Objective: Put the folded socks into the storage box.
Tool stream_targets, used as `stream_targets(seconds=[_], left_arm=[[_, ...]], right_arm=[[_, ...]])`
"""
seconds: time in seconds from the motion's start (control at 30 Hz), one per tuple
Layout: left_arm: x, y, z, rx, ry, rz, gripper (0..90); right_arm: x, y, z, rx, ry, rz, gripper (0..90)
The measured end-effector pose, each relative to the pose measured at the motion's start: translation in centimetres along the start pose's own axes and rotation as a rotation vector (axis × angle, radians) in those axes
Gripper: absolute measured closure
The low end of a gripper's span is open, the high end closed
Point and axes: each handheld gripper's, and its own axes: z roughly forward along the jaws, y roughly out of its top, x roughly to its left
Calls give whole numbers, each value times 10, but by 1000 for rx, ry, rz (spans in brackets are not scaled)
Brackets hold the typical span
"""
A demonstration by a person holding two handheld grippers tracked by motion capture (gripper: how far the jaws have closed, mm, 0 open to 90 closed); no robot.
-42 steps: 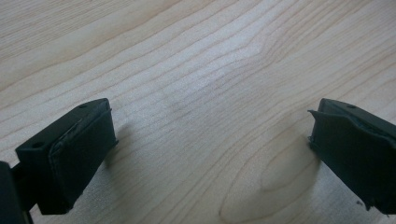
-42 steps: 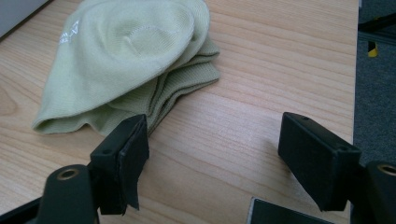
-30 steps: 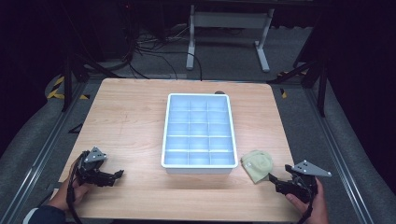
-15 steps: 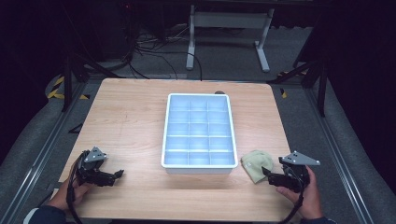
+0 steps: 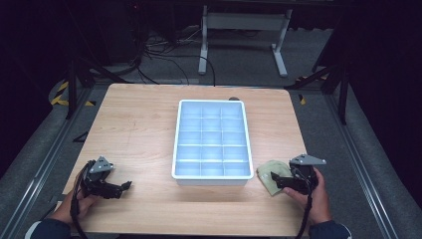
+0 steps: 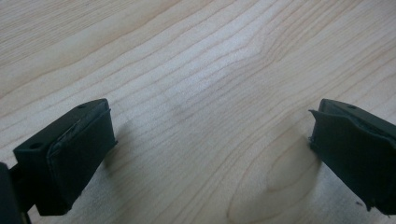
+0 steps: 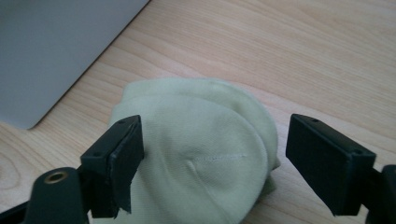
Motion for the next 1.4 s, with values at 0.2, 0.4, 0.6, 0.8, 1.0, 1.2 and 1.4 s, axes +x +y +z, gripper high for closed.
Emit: stream_targets(seconds=[0.2,0.4,0.6,0.8,1.0,1.2,1.4], left_arm=[[-1,-2,-1,-2,4,-8,1],[0,-3,-2,1,1,-1,1],[-1,-3,-3,2,-2,-9,1],[-1,-3,-3,4,-1,-5,1],[0,-4,-3,2,0,-4,1],[0,-3,-4,4,0,-4,1],[0,-3,-4,5,0,-2,1]], right_arm=[[2,-7,18,32,8,33,128],[-6,-13,20,40,-14,87,3],[-4,-14,18,29,3,56,91],[3,-13,13,6,89,-3,423],[5,-12,12,5,168,-7,641],[6,-12,12,1,183,-14,703],[7,-12,11,-7,183,-32,714]])
